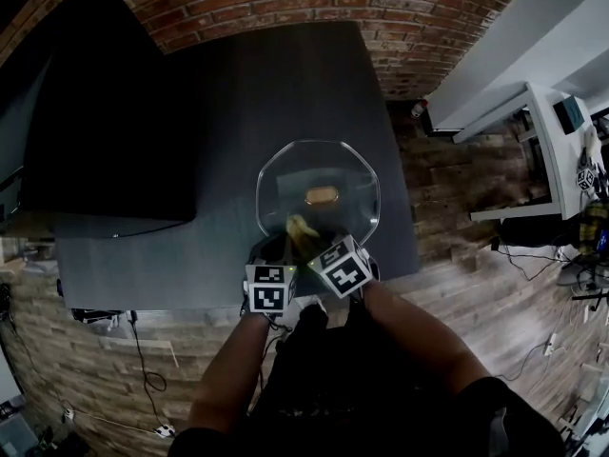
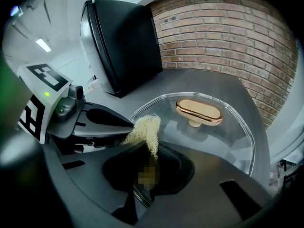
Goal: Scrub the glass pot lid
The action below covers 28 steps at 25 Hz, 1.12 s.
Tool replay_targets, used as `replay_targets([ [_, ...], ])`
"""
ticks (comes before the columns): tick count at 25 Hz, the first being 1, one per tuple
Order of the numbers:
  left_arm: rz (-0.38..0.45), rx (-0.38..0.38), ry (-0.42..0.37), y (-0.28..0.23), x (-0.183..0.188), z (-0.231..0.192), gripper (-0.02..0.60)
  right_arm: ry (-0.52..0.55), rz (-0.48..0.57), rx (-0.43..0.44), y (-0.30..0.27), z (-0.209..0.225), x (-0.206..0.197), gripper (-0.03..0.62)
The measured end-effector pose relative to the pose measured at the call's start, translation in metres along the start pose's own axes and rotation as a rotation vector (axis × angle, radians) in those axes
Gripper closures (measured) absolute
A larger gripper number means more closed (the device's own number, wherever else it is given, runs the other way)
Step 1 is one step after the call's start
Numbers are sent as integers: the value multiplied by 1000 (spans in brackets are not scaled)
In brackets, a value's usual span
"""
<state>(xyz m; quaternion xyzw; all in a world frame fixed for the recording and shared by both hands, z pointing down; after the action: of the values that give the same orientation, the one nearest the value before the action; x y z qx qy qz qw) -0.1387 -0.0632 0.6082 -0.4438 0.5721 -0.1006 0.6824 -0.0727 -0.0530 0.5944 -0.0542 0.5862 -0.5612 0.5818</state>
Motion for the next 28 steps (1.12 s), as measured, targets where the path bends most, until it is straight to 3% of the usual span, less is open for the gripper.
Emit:
replay_targets([
  [14, -25, 94, 83, -1, 3, -3, 548, 52, -38, 87, 21, 31, -4, 542],
  [28, -42, 127, 114, -2, 3, -1, 548, -54, -16, -5, 65, 97, -28, 542],
])
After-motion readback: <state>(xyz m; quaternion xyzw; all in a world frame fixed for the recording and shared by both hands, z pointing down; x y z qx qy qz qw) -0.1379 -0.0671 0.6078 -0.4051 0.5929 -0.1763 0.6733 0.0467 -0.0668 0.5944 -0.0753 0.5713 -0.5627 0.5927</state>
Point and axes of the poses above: the fingertips, and each gripper's own axes: y backward along the fingers, z to its right, x out of its top, the point moved 3 cm from there along y, backward along the fingers, and after that the axes turned 11 degrees about x, right-handed, at the moved point
